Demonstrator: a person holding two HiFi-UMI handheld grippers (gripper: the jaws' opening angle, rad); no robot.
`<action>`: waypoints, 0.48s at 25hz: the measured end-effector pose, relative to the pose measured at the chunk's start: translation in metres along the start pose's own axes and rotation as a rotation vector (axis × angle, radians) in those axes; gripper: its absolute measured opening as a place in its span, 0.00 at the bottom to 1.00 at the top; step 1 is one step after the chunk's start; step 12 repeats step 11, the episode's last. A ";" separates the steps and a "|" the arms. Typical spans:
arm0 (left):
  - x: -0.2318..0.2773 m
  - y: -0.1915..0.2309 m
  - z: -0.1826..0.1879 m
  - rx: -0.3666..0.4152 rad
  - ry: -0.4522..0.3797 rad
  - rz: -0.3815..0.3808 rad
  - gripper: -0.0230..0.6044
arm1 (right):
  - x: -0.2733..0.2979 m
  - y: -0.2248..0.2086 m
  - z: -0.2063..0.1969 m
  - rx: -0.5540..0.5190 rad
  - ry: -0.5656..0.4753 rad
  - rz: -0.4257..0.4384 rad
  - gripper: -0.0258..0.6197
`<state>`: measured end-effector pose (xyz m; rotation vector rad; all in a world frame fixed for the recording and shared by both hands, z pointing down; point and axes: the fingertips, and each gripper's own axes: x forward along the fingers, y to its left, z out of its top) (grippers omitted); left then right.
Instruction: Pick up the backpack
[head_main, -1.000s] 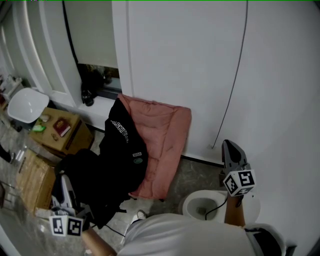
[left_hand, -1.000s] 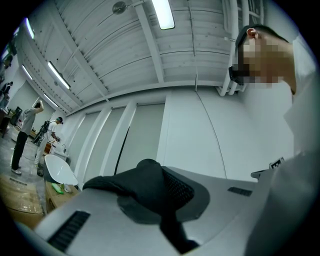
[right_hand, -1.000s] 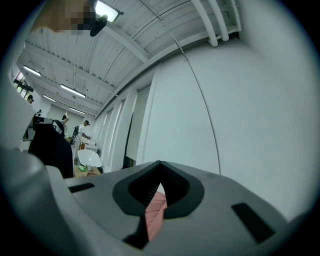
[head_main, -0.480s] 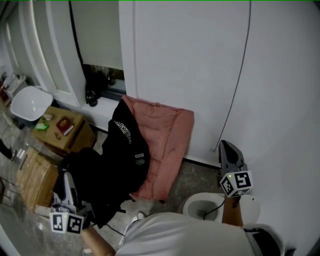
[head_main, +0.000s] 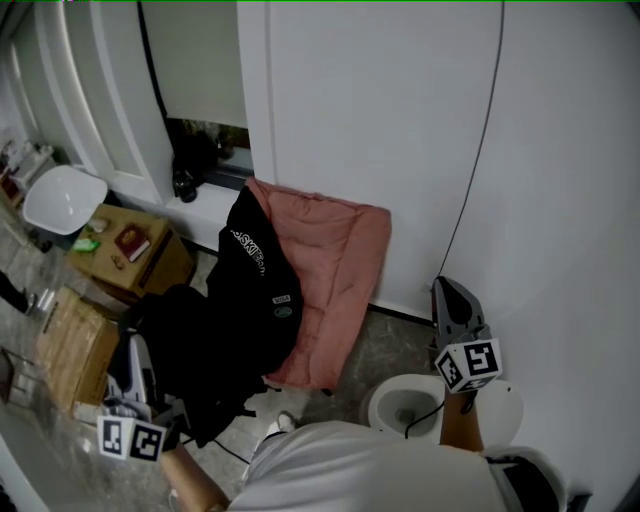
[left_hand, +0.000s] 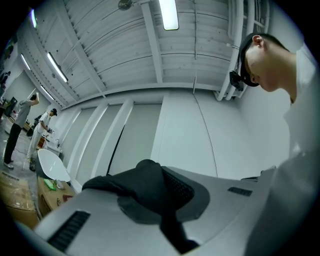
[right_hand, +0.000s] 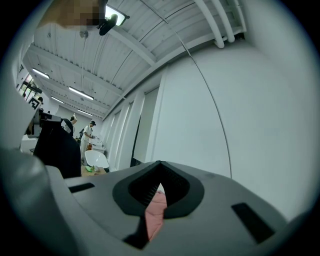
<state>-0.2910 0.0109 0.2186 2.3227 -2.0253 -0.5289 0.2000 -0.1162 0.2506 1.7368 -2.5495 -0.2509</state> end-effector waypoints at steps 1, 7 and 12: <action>0.000 -0.001 0.000 -0.002 0.004 -0.004 0.07 | -0.001 0.001 -0.001 0.003 0.001 -0.001 0.07; 0.003 -0.005 0.002 -0.007 0.014 -0.026 0.07 | -0.001 0.006 -0.002 0.007 0.006 0.012 0.07; 0.001 -0.008 0.001 -0.007 0.016 -0.027 0.07 | -0.001 0.006 -0.001 0.006 0.001 0.027 0.07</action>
